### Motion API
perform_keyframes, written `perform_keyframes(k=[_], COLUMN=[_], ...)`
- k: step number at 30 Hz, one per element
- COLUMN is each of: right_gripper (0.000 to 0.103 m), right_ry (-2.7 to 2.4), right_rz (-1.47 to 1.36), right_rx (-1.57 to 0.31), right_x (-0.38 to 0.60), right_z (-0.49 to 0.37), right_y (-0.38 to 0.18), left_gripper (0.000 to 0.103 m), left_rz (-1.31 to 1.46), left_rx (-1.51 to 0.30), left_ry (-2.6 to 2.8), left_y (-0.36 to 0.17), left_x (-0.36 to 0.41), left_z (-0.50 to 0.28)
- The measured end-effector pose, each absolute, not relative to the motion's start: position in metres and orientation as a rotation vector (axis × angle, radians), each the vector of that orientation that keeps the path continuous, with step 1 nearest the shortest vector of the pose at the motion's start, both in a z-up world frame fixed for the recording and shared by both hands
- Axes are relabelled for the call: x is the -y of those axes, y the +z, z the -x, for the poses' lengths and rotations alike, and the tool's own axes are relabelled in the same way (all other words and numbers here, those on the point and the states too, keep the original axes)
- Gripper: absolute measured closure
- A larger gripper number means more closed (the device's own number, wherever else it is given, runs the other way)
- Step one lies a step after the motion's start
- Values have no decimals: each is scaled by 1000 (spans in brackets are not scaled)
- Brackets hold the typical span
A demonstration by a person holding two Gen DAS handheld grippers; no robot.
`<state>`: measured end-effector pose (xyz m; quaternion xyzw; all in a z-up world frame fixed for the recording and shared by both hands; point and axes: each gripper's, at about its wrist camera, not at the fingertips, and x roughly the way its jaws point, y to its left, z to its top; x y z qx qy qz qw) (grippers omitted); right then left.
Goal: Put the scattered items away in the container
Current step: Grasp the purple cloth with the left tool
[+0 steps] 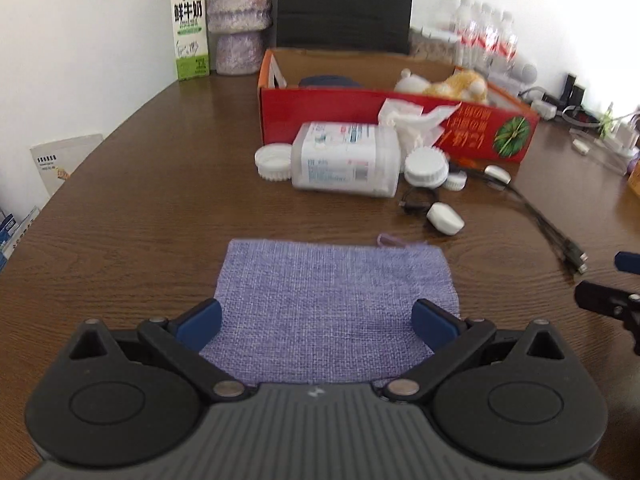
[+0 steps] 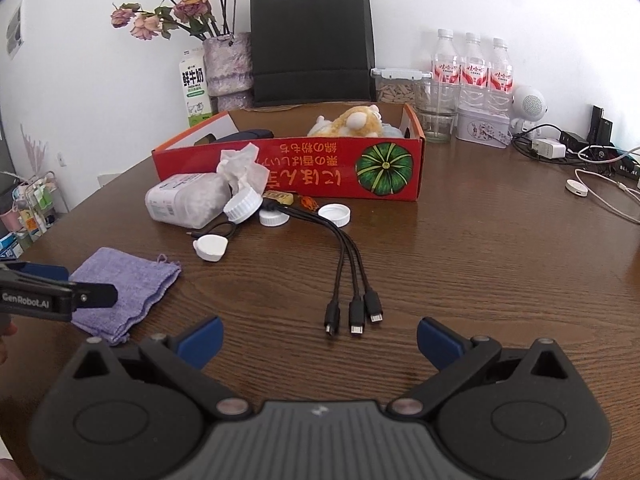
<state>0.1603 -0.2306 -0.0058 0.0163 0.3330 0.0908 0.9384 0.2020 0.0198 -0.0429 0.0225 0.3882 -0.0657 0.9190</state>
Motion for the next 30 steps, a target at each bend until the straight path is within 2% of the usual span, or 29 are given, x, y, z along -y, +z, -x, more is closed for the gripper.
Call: perform_keyframes(k=[9, 12, 14, 16, 17, 19, 23, 25, 30], right_gripper=[0, 0, 0, 0, 0, 0, 0, 0, 0], right_ry=[199, 213, 221, 228, 232, 237, 240, 241, 241], right_rz=[-47, -50, -46, -44, -44, -43, -41, -44, -40], right_rx=[-711, -716, -721, -725, -726, -727, -729, -731, -733], right_x=[230, 229, 227, 226, 225, 224, 223, 223, 222], right_z=[-169, -172, -174, -176, -177, -178, -182, -183, -183], right_y=[-11, -12, -13, -13, -13, -13, -13, -13, -14], left_gripper=[0, 4, 12, 28, 30, 47, 65, 77, 92], left_rz=[-52, -49, -46, -41, -37, -31, -33, -43, -57], left_rx=[-759, -751, -742, -729, -724, -713, -700, -691, -678], left_ry=[-110, -103, -98, -81, -73, -61, -59, -73, -94], left_y=[-47, -47, -46, -44, -43, -42, -41, -42, -43], left_x=[-17, -18, -18, -19, -20, -22, -23, -20, -14], left_z=[-199, -198, -196, -195, -195, -195, -196, -195, -196])
